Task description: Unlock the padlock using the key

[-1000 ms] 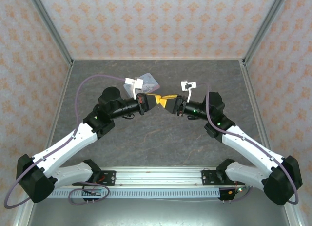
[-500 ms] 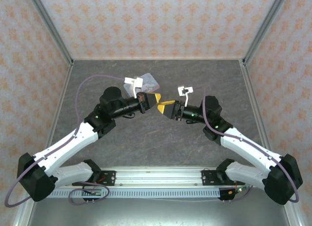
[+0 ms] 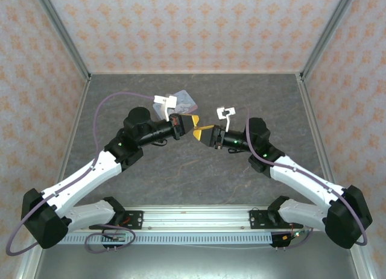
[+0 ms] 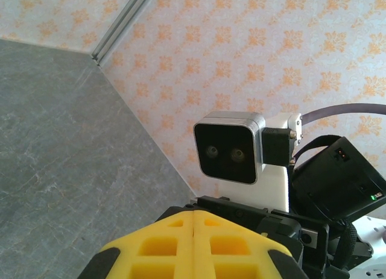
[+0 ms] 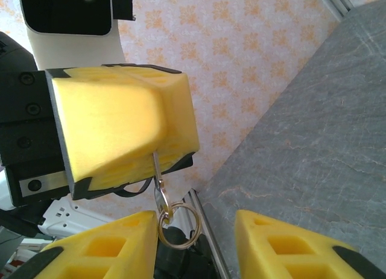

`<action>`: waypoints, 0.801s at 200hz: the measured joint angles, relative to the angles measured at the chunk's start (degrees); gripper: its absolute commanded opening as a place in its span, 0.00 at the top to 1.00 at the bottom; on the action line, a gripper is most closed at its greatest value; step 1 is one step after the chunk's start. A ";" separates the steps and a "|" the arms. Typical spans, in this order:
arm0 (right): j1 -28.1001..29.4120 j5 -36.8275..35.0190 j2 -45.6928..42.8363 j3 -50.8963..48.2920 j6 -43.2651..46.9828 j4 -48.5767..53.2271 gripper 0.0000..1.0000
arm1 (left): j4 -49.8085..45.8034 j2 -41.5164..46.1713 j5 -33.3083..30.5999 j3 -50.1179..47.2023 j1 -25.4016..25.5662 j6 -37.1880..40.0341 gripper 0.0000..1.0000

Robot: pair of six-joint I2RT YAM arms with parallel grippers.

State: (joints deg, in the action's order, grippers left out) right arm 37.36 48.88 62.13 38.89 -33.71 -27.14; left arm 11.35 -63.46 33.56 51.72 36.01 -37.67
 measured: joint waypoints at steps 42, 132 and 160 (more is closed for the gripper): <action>0.00 -0.28 0.09 0.04 -0.37 -1.27 0.67 | 0.00 -0.24 0.00 0.00 0.00 0.00 1.00; 0.11 -1.36 -0.24 0.11 -0.55 -1.55 0.92 | -0.02 -0.22 -1.49 0.00 0.00 0.02 1.00; 0.11 -2.45 -1.51 0.11 0.02 0.17 0.97 | -0.02 -0.11 -2.19 0.00 0.28 0.02 1.00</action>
State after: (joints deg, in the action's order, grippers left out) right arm 37.47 46.44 60.62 39.00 -33.69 -26.96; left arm 11.33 -63.57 31.38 51.72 36.29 -37.65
